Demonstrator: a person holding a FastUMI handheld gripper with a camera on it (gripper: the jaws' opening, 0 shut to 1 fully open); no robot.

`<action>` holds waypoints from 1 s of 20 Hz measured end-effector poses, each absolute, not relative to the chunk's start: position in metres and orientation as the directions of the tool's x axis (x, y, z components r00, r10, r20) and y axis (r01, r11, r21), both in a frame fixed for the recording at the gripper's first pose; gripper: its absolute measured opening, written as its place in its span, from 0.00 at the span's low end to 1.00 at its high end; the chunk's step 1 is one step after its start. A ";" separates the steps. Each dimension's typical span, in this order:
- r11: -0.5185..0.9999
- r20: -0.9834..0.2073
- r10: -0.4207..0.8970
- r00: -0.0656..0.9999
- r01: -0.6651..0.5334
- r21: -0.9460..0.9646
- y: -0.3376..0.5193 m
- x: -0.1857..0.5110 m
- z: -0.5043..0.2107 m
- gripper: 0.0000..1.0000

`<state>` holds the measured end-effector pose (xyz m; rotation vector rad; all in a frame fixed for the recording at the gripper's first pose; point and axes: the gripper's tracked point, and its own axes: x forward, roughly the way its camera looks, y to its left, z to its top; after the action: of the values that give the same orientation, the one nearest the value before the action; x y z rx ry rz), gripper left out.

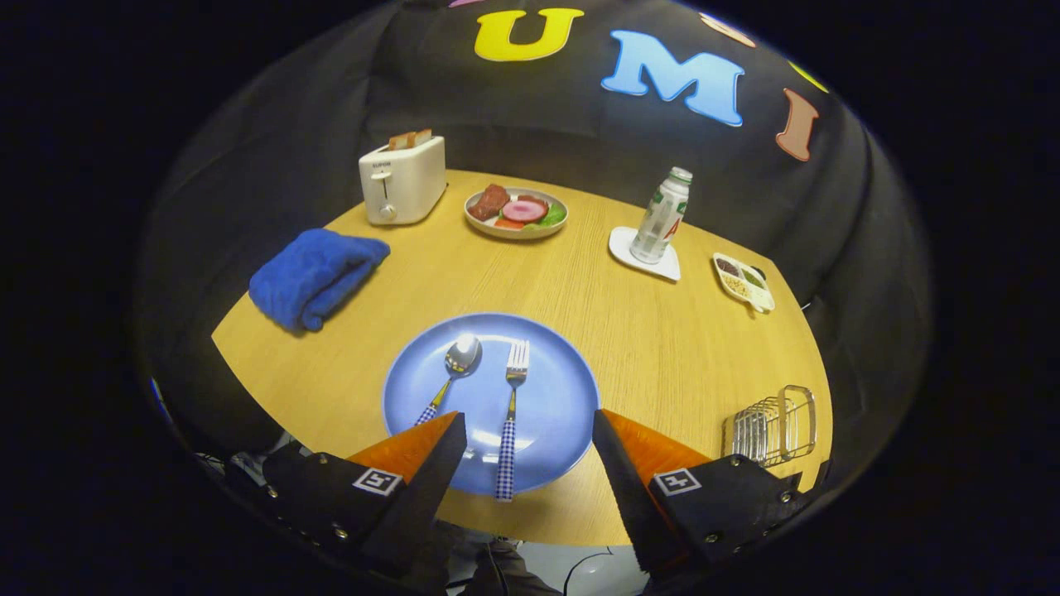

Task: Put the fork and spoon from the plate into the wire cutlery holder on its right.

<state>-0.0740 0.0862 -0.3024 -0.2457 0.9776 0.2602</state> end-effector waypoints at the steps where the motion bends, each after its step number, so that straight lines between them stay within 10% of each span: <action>1: 0.938 -0.856 0.097 0.508 -0.334 -0.091 0.086 -0.077 -0.311 0.95; 6: 0.927 -0.925 0.057 0.375 -0.365 -0.091 0.085 -0.090 -0.341 0.91; 13: 0.907 -0.981 0.046 0.189 -0.419 -0.038 0.089 -0.099 -0.370 0.46; 16: 0.906 -0.983 0.034 0.181 -0.420 -0.046 0.088 -0.094 -0.375 0.44; 18: 0.904 -0.988 0.029 0.149 -0.425 -0.037 0.089 -0.097 -0.376 0.14; 20: 0.894 -0.992 0.043 0.115 -0.447 -0.013 0.093 -0.098 -0.380 0.15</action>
<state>-0.0979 0.0931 -0.3802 -0.3454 1.4176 0.3702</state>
